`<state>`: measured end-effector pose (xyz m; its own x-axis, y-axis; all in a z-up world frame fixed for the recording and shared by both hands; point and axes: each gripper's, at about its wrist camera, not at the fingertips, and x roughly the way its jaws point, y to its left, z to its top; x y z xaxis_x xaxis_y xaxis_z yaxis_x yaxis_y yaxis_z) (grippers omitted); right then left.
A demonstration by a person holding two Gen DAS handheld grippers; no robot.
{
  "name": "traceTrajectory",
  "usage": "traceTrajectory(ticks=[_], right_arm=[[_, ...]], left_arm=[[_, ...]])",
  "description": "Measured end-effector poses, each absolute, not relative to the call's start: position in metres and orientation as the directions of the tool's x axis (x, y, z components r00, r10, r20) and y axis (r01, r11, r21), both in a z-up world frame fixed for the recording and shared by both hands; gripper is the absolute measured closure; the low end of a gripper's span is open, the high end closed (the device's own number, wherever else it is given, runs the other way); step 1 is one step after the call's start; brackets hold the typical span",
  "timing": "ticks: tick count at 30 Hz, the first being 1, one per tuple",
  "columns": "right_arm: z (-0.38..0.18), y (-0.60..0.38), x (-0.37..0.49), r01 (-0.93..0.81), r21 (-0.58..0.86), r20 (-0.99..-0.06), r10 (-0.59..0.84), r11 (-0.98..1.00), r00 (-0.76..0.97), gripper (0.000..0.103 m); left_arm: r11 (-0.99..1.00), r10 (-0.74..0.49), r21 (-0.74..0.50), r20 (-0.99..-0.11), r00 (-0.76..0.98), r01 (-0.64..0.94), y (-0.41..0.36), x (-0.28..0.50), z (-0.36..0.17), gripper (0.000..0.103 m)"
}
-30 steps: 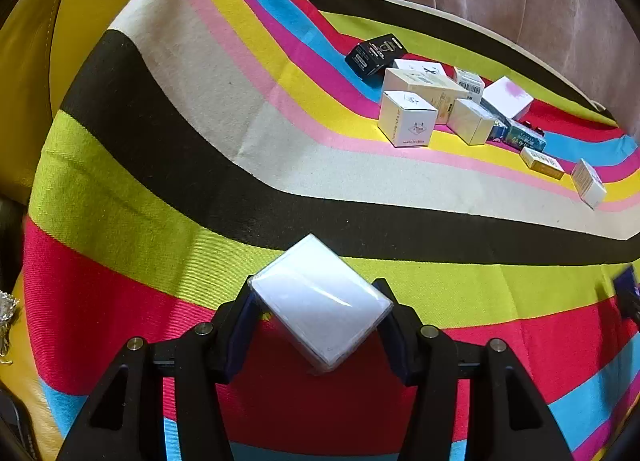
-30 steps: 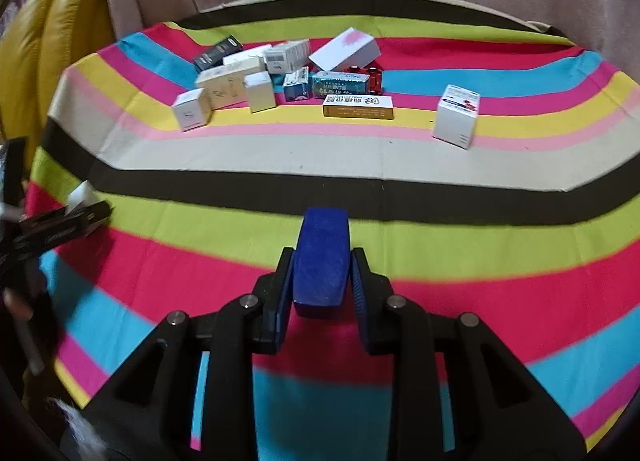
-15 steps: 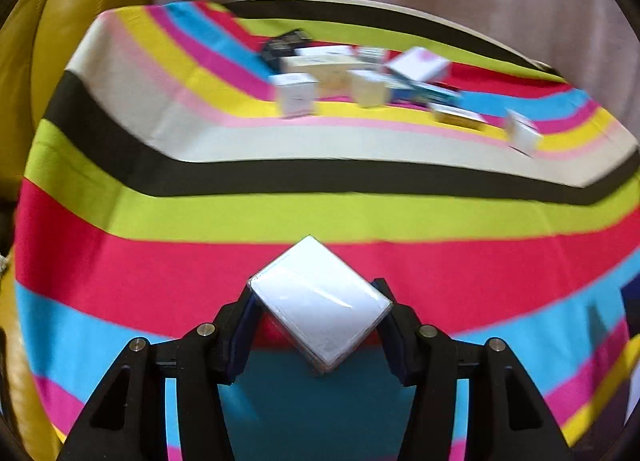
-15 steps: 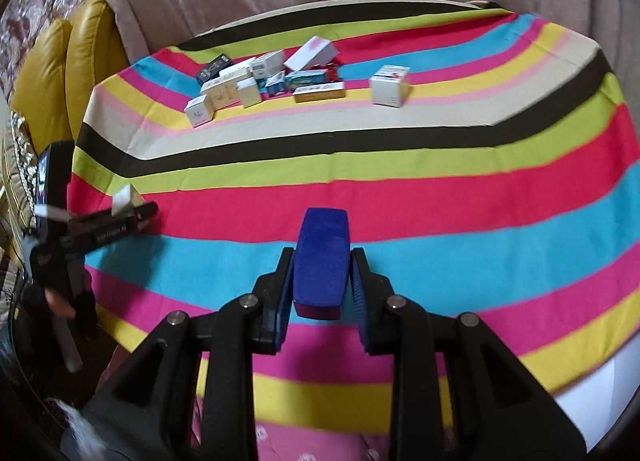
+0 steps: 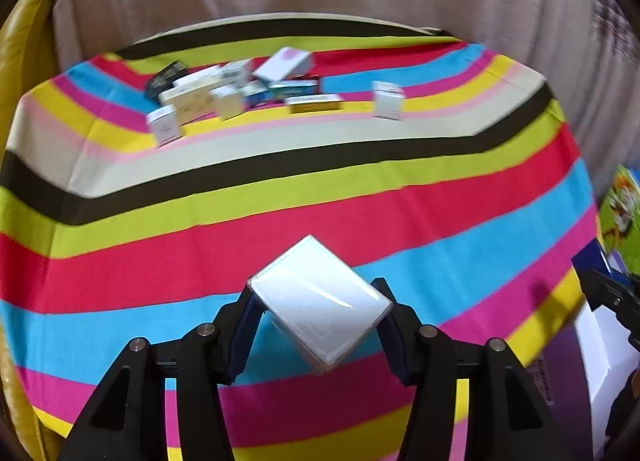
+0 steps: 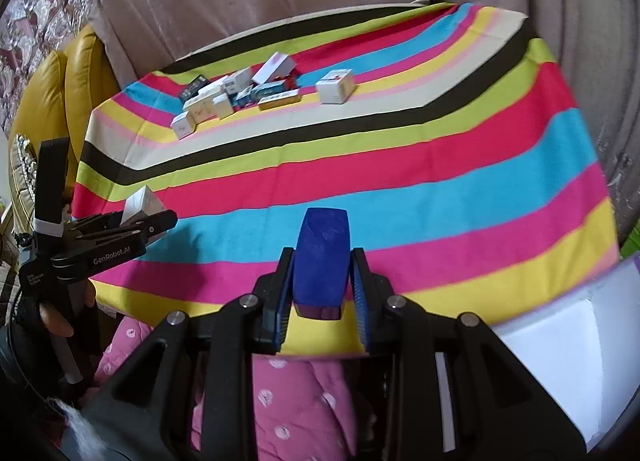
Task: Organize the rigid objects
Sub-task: 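Carry the white box and blue box toward the purple-rimmed bin with both tools, then open both tools over the bin to drop the two boxes inside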
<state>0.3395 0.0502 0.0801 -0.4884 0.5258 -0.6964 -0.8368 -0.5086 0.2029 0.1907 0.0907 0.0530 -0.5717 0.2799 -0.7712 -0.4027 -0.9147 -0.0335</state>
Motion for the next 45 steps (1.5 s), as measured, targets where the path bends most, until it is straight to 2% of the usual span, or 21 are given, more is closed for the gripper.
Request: traceTrajectory(ticks=[13, 20, 25, 28, 33, 35, 36, 37, 38, 39, 45], right_arm=[[0.081, 0.033, 0.438, -0.917, 0.186, -0.688, 0.62, -0.352, -0.378, 0.072], [0.069, 0.016, 0.502, -0.967, 0.122, -0.725, 0.646, -0.222, -0.24, 0.072], [0.064, 0.005, 0.533, -0.981, 0.109, -0.746, 0.639, -0.16, -0.187, 0.072], [0.064, 0.002, 0.542, -0.986, 0.092, -0.752, 0.639, -0.142, -0.162, 0.072], [0.073, 0.0, 0.555, -0.993, 0.056, -0.746, 0.657, -0.106, -0.112, 0.072], [0.075, 0.0, 0.558, -0.995, 0.05, -0.745, 0.661, -0.083, -0.093, 0.071], [0.075, 0.0, 0.56, -0.996, 0.045, -0.747, 0.66, -0.072, -0.081, 0.069], [0.075, 0.001, 0.562, -0.998, 0.035, -0.751, 0.657, -0.053, -0.061, 0.056], [0.076, 0.002, 0.563, -0.999, 0.021, -0.753, 0.657, -0.029, -0.034, 0.039], [0.078, 0.002, 0.564, -1.0, 0.01, -0.75, 0.661, -0.013, -0.016, 0.035], [0.093, 0.013, 0.533, -0.994, 0.019, -0.714, 0.695, -0.103, -0.086, 0.035]], left_arm=[[-0.761, 0.432, -0.026, -0.766, -0.476, -0.648, 0.179, 0.249, 0.075, 0.048], [-0.516, 0.553, -0.029, -0.774, -0.308, -0.856, 0.262, 0.311, 0.084, 0.048], [-0.379, 0.579, -0.056, -0.793, -0.189, -0.924, 0.302, 0.345, 0.077, 0.048], [-0.291, 0.613, -0.097, -0.783, -0.107, -0.952, 0.313, 0.361, 0.076, 0.048], [-0.151, 0.678, -0.272, -0.728, 0.101, -0.95, 0.316, 0.373, 0.076, 0.047], [-0.109, 0.678, -0.351, -0.711, 0.189, -0.93, 0.317, 0.376, 0.071, 0.038], [-0.109, 0.674, -0.359, -0.712, 0.196, -0.927, 0.317, 0.378, 0.07, 0.024], [-0.113, 0.674, -0.357, -0.713, 0.193, -0.927, 0.316, 0.38, 0.069, 0.018], [-0.123, 0.681, -0.346, -0.711, 0.174, -0.93, 0.313, 0.379, 0.069, 0.018], [-0.137, 0.687, -0.328, -0.711, 0.149, -0.935, 0.309, 0.377, 0.07, 0.018], [-0.339, 0.736, -0.215, -0.667, -0.115, -0.916, 0.258, 0.327, 0.083, 0.018]])
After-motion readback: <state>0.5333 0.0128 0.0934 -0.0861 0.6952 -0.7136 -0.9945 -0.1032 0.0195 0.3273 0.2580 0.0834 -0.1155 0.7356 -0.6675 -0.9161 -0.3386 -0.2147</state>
